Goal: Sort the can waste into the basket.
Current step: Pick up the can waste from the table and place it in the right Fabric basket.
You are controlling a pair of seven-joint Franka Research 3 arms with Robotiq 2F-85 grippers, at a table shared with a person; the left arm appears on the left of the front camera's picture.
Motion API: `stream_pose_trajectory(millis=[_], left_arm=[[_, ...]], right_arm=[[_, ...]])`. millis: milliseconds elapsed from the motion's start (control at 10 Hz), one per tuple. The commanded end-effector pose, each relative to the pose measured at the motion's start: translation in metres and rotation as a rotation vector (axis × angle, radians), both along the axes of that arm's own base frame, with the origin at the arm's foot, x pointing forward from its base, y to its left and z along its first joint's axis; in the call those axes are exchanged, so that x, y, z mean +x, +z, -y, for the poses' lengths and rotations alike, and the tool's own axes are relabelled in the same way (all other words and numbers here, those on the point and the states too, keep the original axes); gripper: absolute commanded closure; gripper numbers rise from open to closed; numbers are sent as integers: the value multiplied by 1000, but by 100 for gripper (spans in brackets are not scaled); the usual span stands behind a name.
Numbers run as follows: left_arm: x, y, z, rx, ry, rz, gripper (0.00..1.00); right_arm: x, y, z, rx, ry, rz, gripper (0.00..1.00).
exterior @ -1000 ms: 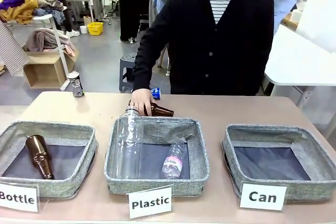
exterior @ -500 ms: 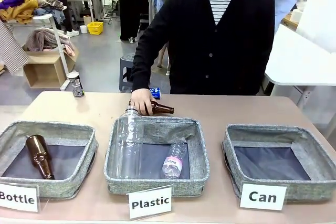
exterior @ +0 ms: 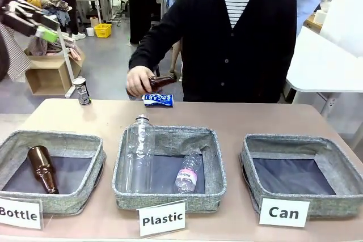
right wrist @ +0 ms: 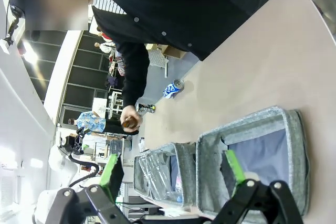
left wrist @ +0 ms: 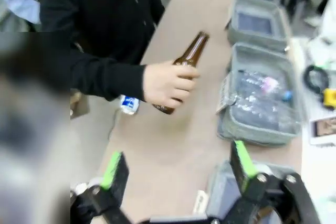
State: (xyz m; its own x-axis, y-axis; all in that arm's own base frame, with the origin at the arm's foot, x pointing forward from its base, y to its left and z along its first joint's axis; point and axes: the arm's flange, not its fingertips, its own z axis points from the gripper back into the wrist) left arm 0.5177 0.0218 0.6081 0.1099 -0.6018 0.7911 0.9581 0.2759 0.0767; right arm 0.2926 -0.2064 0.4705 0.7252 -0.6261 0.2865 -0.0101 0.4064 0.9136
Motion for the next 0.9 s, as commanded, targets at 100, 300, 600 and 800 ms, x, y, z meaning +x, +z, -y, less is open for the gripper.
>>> stream_pose_trajectory(millis=[100,300,600,800], left_arm=[[-49,36,-108,-110,111,24,0],[-137,25,-188,-318,412,21,0],[-187,-23,-208,-471,424,122,0],[-197,-32,-211,-506,428,140,0]], right_arm=[[3,-1,0,1,1,40,0],[3,-1,0,1,1,40,0],[3,-1,0,1,1,40,0],[3,-1,0,1,1,40,0]])
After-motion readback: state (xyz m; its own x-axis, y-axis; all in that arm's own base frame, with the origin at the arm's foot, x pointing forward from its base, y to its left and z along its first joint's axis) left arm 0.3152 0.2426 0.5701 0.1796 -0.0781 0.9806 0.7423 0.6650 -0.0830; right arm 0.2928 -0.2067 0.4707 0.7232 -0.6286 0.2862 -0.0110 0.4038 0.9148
